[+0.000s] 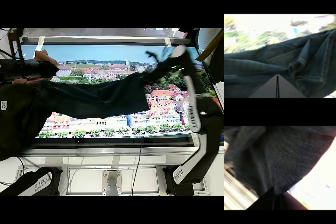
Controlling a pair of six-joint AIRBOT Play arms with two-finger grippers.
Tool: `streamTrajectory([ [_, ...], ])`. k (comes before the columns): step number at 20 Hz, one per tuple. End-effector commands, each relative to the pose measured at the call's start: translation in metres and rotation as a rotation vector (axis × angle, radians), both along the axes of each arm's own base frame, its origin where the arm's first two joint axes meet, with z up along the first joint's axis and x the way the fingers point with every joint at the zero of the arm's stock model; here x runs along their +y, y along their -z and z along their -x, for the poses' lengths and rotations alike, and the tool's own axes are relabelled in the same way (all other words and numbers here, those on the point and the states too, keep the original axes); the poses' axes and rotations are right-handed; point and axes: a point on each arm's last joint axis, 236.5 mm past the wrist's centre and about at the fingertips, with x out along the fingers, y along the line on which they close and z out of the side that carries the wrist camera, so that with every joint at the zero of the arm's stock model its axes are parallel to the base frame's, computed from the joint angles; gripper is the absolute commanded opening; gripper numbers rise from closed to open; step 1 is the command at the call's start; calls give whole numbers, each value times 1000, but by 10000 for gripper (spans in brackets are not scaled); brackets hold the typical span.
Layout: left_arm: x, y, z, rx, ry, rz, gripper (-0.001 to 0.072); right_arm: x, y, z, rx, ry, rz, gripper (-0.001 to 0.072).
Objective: Fold the clothes and pants, and hang the long-sleeved shirts on hangers.
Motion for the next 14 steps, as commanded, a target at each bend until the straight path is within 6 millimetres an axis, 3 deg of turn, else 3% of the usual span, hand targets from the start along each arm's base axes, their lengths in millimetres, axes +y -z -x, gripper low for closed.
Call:
streamTrajectory([
  [1,-43,-19,24,-37,107,29,40,-57,-60,22,-34,97,23,20],
  [2,-65,-3,26,-1,158,30,41,-60,-69,24,-54,108,11,21],
  [4,-122,47,26,87,265,26,41,-56,-78,23,-84,105,-3,20],
  [6,-186,113,31,186,370,-1,40,-48,-83,12,-123,129,-33,20],
  [8,-236,173,38,249,433,-32,40,-33,-98,-4,-138,215,-124,20],
  [11,-278,227,31,238,419,-39,40,-6,-133,-28,-220,269,-307,20],
  [14,-284,248,17,253,333,-3,40,7,-142,-53,-298,339,-332,19],
])
